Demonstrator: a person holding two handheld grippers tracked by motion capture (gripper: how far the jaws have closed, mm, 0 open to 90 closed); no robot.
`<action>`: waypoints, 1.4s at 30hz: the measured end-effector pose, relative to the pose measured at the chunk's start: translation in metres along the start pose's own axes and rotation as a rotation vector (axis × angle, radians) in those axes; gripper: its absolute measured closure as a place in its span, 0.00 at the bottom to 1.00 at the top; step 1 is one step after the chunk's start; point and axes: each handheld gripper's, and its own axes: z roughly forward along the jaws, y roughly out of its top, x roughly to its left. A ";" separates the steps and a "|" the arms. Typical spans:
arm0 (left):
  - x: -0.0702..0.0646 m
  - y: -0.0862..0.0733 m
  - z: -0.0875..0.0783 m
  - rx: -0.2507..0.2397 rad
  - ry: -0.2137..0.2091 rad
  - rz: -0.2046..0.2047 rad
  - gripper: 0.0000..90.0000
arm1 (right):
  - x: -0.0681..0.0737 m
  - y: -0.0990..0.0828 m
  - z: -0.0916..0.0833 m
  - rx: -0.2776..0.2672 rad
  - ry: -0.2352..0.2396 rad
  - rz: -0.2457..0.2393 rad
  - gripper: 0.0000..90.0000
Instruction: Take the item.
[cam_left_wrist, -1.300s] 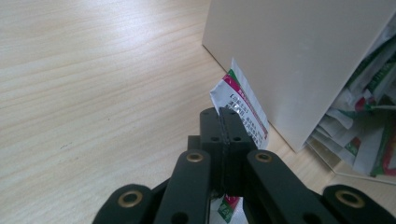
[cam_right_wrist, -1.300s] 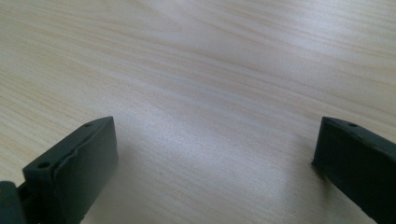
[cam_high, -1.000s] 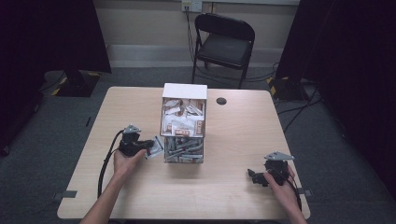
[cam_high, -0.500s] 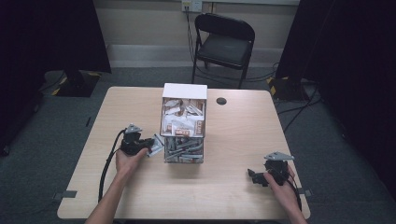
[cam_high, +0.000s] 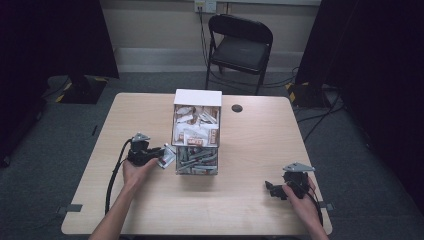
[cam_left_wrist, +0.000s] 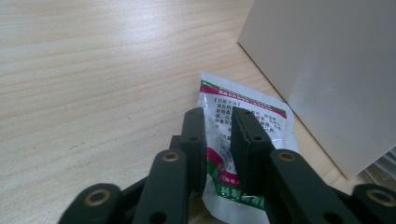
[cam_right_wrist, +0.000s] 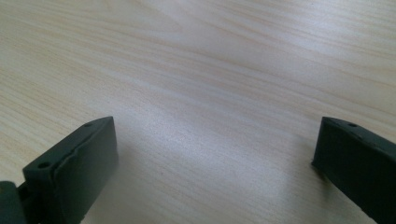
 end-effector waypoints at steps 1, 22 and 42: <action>0.000 0.000 0.000 0.002 0.012 0.007 0.80 | 0.000 0.000 0.000 0.000 0.000 -0.001 0.00; 0.002 0.005 -0.011 -0.048 0.061 -0.017 0.27 | 0.000 0.000 0.000 0.000 0.000 0.000 0.00; -0.002 0.012 -0.050 -0.114 0.027 0.028 0.21 | 0.000 0.000 0.000 0.000 0.000 0.000 0.00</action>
